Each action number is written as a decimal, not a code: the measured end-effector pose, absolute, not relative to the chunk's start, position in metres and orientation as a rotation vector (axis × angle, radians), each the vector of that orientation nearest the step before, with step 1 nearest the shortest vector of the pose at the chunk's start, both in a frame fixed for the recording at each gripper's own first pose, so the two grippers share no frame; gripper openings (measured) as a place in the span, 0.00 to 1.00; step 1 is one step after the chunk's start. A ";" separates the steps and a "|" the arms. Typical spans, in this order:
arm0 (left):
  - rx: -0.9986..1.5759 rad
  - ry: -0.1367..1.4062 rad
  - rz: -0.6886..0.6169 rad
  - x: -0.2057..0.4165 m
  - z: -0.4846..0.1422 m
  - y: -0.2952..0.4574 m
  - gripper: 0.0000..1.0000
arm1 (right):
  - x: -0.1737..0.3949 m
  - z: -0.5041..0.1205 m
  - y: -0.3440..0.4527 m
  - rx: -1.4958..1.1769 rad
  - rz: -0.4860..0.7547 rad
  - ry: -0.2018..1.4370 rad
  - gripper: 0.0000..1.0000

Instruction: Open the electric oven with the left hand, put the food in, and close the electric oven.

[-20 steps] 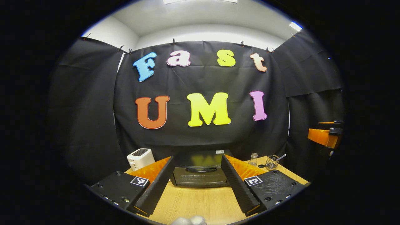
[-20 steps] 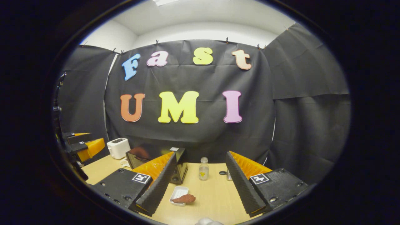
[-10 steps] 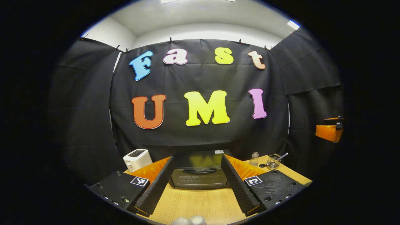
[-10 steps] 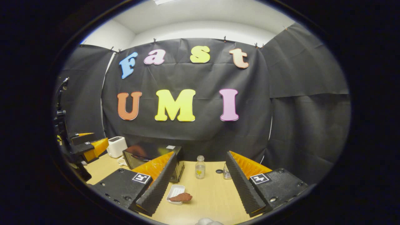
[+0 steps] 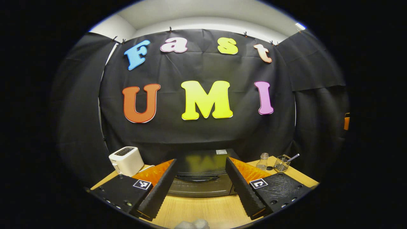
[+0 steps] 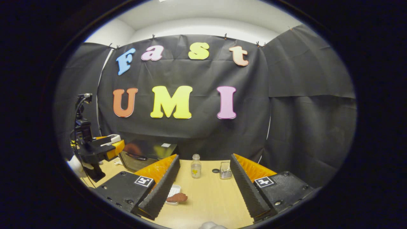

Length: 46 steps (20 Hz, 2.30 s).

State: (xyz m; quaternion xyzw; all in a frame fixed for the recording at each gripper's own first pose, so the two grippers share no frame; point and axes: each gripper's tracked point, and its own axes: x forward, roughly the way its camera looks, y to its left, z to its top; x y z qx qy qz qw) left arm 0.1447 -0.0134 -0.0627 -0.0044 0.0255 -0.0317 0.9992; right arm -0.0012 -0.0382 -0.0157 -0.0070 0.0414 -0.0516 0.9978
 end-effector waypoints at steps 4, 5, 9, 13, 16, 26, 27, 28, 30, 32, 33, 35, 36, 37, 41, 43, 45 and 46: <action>-0.007 0.117 -0.051 0.192 -0.101 -0.008 0.96 | 0.000 -0.024 -0.044 0.002 -0.134 0.119 1.00; -0.010 0.143 -0.046 0.201 -0.113 -0.006 0.97 | 0.000 -0.026 -0.045 0.005 -0.141 0.130 1.00; -0.002 0.220 -0.044 0.230 -0.154 -0.003 0.97 | 0.002 -0.033 -0.048 0.022 -0.158 0.162 1.00; 0.016 0.251 -0.047 0.237 -0.173 -0.001 0.98 | 0.002 -0.037 -0.046 0.027 -0.166 0.173 1.00; 0.015 0.256 -0.046 0.246 -0.173 -0.003 0.96 | 0.000 -0.035 -0.042 0.016 -0.163 0.170 1.00; 0.018 0.267 -0.072 0.207 -0.180 0.003 0.97 | -0.012 -0.042 -0.027 0.011 -0.129 0.175 1.00; 0.018 0.268 -0.072 0.201 -0.182 0.003 0.97 | -0.013 -0.043 -0.026 0.011 -0.125 0.175 1.00; 0.019 0.271 -0.075 0.193 -0.185 0.003 0.97 | -0.015 -0.043 -0.025 0.011 -0.122 0.175 1.00; 0.018 0.272 -0.077 0.183 -0.190 0.002 0.97 | -0.017 -0.046 -0.023 0.011 -0.117 0.179 1.00; 0.019 0.278 -0.080 0.170 -0.195 0.002 0.97 | -0.018 -0.049 -0.020 0.014 -0.110 0.185 1.00; 0.018 0.284 -0.083 0.164 -0.199 0.002 0.97 | -0.018 -0.052 -0.019 0.016 -0.107 0.190 1.00; 0.016 0.303 -0.087 0.150 -0.209 0.002 0.97 | -0.020 -0.056 -0.015 0.022 -0.100 0.198 1.00; 0.018 0.312 -0.090 0.143 -0.215 0.002 0.97 | -0.020 -0.058 -0.013 0.022 -0.097 0.202 1.00; 0.019 0.320 -0.092 0.136 -0.221 0.002 0.97 | -0.021 -0.061 -0.012 0.023 -0.093 0.206 1.00; 0.019 0.382 -0.098 0.109 -0.253 0.002 0.97 | -0.022 -0.065 -0.009 0.015 -0.090 0.215 1.00; 0.023 0.422 -0.099 0.097 -0.272 0.001 0.97 | -0.022 -0.068 -0.008 0.013 -0.090 0.223 1.00; 0.020 0.467 -0.099 0.087 -0.291 0.000 0.97 | -0.023 -0.070 -0.008 0.009 -0.093 0.227 1.00; 0.020 0.485 -0.099 0.083 -0.301 0.000 0.97 | -0.023 -0.071 -0.008 0.006 -0.095 0.231 1.00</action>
